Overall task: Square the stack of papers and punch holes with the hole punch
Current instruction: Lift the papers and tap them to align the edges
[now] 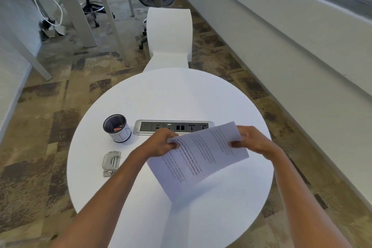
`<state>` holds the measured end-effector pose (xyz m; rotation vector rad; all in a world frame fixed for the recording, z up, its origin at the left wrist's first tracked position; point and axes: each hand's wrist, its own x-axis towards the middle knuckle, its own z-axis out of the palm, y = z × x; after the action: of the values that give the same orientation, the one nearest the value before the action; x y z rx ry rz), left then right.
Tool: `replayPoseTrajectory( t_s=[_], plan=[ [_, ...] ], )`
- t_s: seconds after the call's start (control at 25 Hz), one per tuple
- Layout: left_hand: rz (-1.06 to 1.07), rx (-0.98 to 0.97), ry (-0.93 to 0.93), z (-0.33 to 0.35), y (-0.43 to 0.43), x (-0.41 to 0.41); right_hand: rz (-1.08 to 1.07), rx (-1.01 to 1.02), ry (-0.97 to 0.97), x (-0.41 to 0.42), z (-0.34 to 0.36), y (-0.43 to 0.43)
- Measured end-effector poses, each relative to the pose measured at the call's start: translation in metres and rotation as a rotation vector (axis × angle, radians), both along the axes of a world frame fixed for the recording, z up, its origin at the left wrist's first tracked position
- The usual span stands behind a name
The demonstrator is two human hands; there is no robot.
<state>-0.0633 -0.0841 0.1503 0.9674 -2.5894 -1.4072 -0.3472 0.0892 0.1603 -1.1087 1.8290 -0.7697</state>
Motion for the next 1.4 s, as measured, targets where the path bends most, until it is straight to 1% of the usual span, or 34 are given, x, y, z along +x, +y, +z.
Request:
replayPoseTrajectory(
  t_s=[0.04, 0.08, 0.16, 0.2, 0.32, 0.4, 0.48, 0.56, 0.64, 0.72, 0.8, 0.92, 1.0, 1.04, 1.16, 1.24, 1.32, 1.4],
  plan=[
    [-0.053, 0.002, -0.021, 0.003, -0.001, -0.001, 0.071, 0.064, -0.009, 0.004, 0.001, -0.004],
    [-0.088, 0.011, -0.038, 0.005, -0.002, -0.001, 0.092, 0.093, -0.012, 0.009, -0.001, -0.006],
    [-0.064, 0.085, -0.035, 0.008, -0.011, 0.010, 0.035, 0.068, -0.036, 0.015, -0.005, -0.004],
    [-0.020, 0.170, 0.007, 0.008, -0.017, 0.021, -0.017, 0.031, -0.069, 0.015, -0.007, -0.001],
    [0.104, 0.521, 0.208, 0.000, -0.027, 0.060, -0.169, -0.052, -0.202, 0.005, -0.014, 0.010],
    [0.126, 0.602, 0.277, -0.013, -0.019, 0.066, -0.217, -0.075, -0.265, 0.005, -0.018, 0.011],
    [0.225, 0.556, 0.314, -0.026, -0.005, 0.054, -0.228, -0.094, -0.287, 0.009, -0.020, 0.008],
    [0.414, 0.421, 0.375, -0.032, 0.003, 0.040, -0.222, -0.112, -0.267, 0.011, -0.020, 0.003],
    [0.525, 0.284, 0.430, -0.035, 0.003, 0.032, -0.192, -0.106, -0.190, 0.008, -0.020, -0.002],
    [0.524, 0.221, 0.429, -0.040, 0.000, 0.032, -0.159, -0.086, -0.113, 0.005, -0.023, -0.005],
    [0.515, 0.199, 0.396, -0.044, -0.002, 0.033, -0.162, -0.093, -0.089, 0.005, -0.028, -0.006],
    [0.530, 0.174, 0.369, -0.047, -0.005, 0.033, -0.200, -0.115, -0.109, 0.009, -0.035, -0.006],
    [0.526, 0.197, 0.368, -0.052, -0.009, 0.034, -0.200, -0.108, -0.135, 0.007, -0.042, -0.006],
    [0.510, 0.215, 0.343, -0.055, -0.011, 0.035, -0.175, -0.092, -0.154, 0.006, -0.046, -0.006],
    [0.446, 0.224, 0.184, -0.073, -0.008, 0.041, -0.106, 0.003, -0.210, 0.012, -0.070, 0.002],
    [0.469, 0.188, 0.141, -0.083, -0.003, 0.041, -0.153, 0.029, -0.177, 0.017, -0.086, 0.006],
    [0.517, 0.190, 0.169, -0.086, 0.000, 0.040, -0.225, 0.026, -0.146, 0.017, -0.093, 0.004],
    [0.534, 0.179, 0.198, -0.084, -0.002, 0.038, -0.268, 0.010, -0.155, 0.014, -0.090, 0.001]
  ],
)
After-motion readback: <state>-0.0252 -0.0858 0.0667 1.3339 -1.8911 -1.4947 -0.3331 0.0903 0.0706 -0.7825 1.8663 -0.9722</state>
